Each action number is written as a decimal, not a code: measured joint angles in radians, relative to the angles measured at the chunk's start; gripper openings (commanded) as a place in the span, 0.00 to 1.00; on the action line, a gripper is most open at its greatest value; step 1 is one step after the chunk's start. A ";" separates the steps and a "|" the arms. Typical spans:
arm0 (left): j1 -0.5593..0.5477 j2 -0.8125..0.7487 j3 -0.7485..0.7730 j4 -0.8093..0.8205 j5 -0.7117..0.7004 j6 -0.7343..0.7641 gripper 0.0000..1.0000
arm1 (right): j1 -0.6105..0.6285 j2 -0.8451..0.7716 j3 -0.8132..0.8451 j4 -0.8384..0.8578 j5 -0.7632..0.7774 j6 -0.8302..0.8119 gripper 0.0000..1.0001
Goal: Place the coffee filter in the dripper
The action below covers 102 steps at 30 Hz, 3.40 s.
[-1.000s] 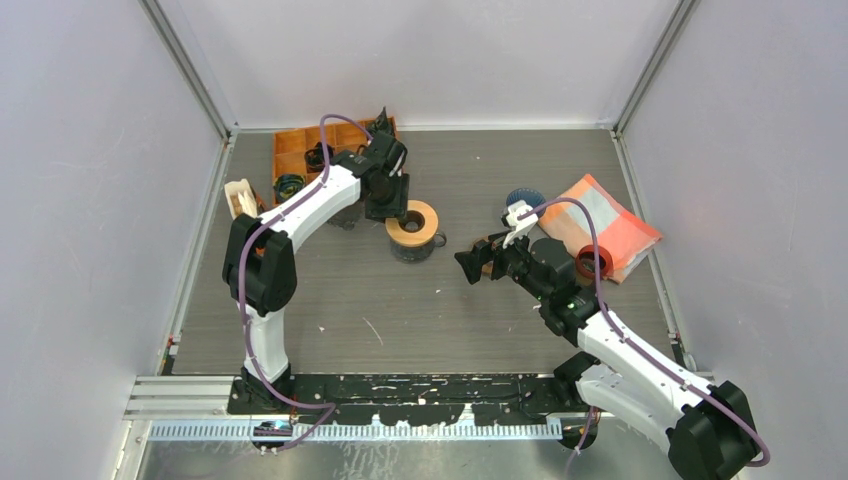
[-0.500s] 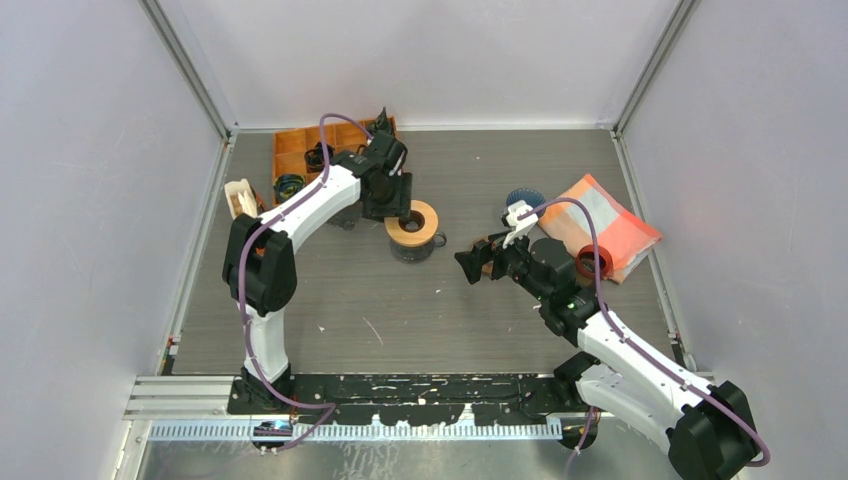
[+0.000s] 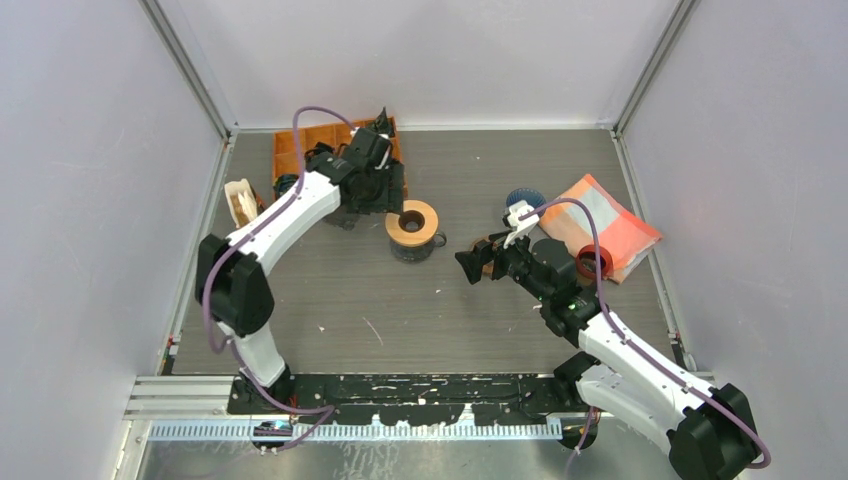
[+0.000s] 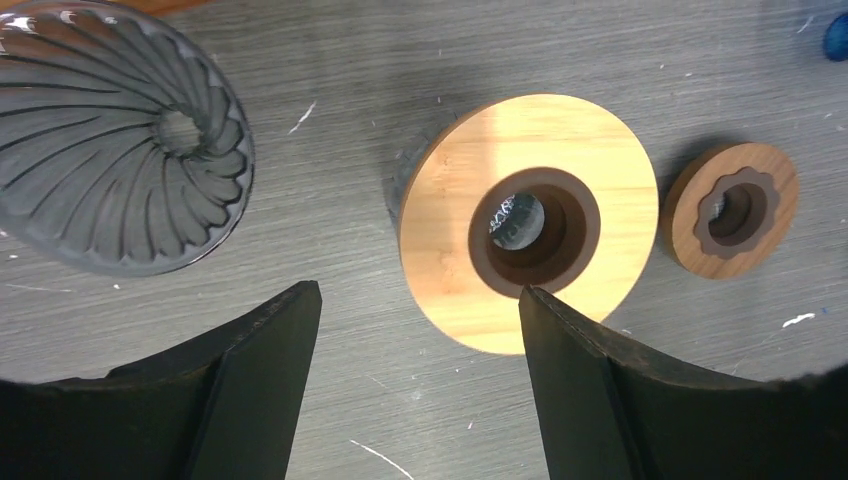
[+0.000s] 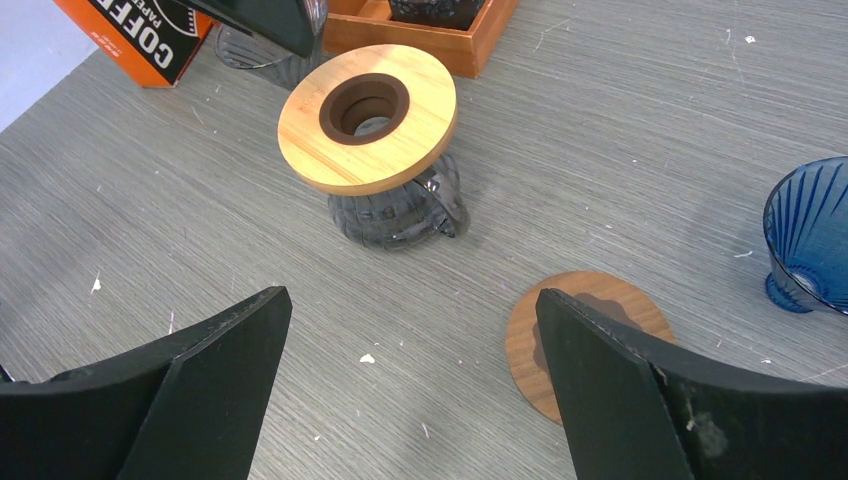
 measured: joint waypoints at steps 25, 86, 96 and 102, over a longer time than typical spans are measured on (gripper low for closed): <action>0.377 -0.312 -0.484 0.303 0.066 -0.199 0.72 | 0.000 0.024 0.000 0.003 -0.015 0.001 1.00; 0.457 -0.357 -0.475 0.439 0.510 -0.344 0.00 | 0.000 0.158 0.248 -0.072 -0.034 0.004 0.99; 0.397 -0.353 -0.412 0.435 0.622 -0.348 0.00 | 0.000 0.212 0.322 -0.117 -0.026 0.004 0.99; 0.334 -0.315 -0.385 0.435 0.643 -0.347 0.00 | 0.000 0.238 0.347 -0.122 -0.023 0.005 0.99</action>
